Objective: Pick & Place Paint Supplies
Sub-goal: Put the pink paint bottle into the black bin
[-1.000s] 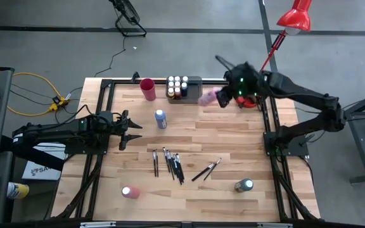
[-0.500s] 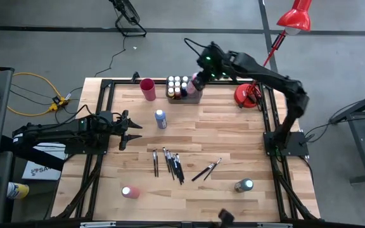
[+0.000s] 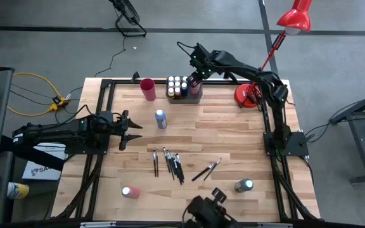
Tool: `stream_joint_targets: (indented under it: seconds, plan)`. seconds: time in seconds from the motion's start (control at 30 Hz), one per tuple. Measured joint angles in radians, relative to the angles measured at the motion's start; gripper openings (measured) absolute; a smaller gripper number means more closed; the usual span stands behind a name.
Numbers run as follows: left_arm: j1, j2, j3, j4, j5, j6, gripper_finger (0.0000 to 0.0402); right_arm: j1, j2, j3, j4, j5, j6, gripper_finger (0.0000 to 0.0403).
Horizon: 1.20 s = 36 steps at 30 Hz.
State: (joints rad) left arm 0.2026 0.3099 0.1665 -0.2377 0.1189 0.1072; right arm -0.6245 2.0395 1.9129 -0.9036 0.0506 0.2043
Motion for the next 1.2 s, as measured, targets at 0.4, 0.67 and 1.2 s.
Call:
stream_joint_targets:
  seconds: [0.4,0.67,1.2]
  plan:
    - [0.0,0.0,0.0,0.0,0.0,0.0,0.0186,-0.03,0.029,0.001,0.076,0.029,0.001,0.0116]
    - [0.0,0.0,0.0,0.0,0.0,0.0,0.0186,-0.039,0.029,0.001,0.089,0.034,-0.025,0.0137]
    - [0.0,0.0,0.0,0.0,0.0,0.0,0.0186,-0.032,0.023,0.001,0.088,0.049,-0.038,0.0225]
